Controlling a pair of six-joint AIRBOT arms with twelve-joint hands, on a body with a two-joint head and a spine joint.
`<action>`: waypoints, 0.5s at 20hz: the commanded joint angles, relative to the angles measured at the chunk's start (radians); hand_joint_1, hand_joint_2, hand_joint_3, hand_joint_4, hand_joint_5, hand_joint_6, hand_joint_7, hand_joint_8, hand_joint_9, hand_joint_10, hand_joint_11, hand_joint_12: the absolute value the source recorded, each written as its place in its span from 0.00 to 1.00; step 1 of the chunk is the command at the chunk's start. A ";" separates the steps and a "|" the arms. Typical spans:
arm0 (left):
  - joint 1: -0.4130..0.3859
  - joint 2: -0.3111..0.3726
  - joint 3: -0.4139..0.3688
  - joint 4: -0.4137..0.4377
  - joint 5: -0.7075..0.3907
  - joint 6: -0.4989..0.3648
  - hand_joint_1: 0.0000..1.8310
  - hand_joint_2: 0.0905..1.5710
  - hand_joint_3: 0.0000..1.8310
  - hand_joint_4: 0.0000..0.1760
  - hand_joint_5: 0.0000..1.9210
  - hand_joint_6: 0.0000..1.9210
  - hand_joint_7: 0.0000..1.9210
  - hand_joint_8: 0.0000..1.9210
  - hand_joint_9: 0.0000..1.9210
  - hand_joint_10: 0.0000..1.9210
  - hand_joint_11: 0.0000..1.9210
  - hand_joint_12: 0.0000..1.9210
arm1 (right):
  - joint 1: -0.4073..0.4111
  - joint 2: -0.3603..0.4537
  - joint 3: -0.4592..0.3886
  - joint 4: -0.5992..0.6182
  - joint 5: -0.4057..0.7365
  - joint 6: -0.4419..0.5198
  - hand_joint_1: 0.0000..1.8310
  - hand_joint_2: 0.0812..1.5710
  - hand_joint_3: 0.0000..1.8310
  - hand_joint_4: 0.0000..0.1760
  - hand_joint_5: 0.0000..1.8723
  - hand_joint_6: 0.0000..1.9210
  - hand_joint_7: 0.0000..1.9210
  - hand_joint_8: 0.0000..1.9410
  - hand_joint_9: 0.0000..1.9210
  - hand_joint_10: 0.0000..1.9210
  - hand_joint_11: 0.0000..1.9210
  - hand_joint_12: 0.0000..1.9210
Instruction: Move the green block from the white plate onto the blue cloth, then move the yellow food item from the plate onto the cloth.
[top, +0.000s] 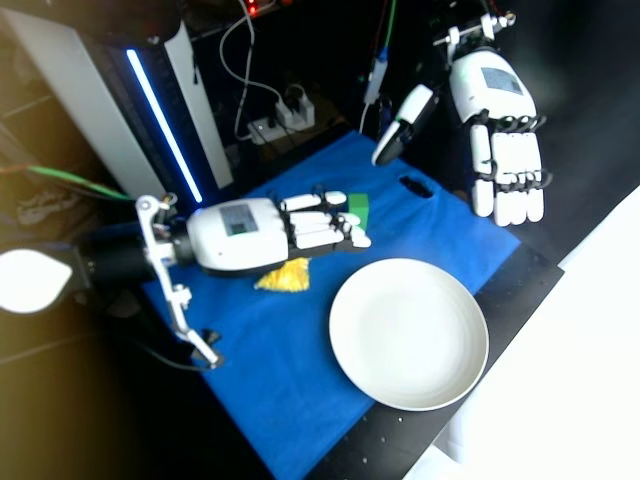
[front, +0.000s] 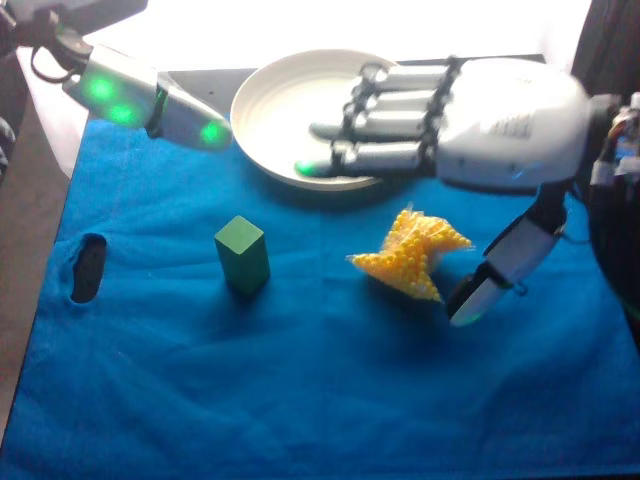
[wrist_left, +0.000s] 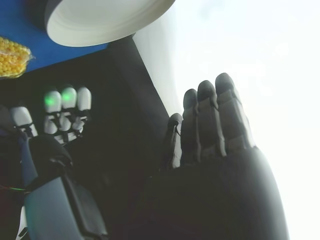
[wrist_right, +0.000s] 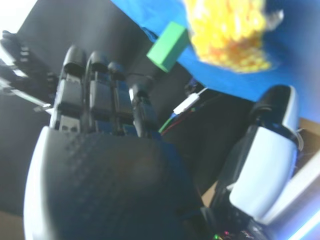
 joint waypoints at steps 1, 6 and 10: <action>0.009 0.019 -0.006 -0.069 -0.144 0.006 0.36 0.43 0.00 1.00 0.00 0.00 0.09 0.00 0.05 0.00 0.01 0.00 | 0.015 0.014 -0.002 0.097 0.097 -0.003 0.34 0.29 0.00 1.00 0.00 0.00 0.00 0.00 0.03 0.00 0.00 0.09; 0.064 0.093 -0.064 -0.242 -0.282 0.109 0.26 0.42 0.00 1.00 0.00 0.00 0.09 0.00 0.06 0.01 0.05 0.02 | 0.015 0.106 -0.037 0.325 0.164 -0.003 0.29 0.32 0.00 0.89 0.00 0.00 0.01 0.00 0.06 0.00 0.00 0.27; 0.140 0.164 -0.141 -0.386 -0.461 0.204 0.28 0.46 0.01 1.00 0.00 0.00 0.07 0.00 0.04 0.00 0.01 0.00 | 0.015 0.161 -0.056 0.503 0.277 -0.003 0.30 0.39 0.00 0.99 0.00 0.00 0.00 0.00 0.02 0.00 0.00 0.09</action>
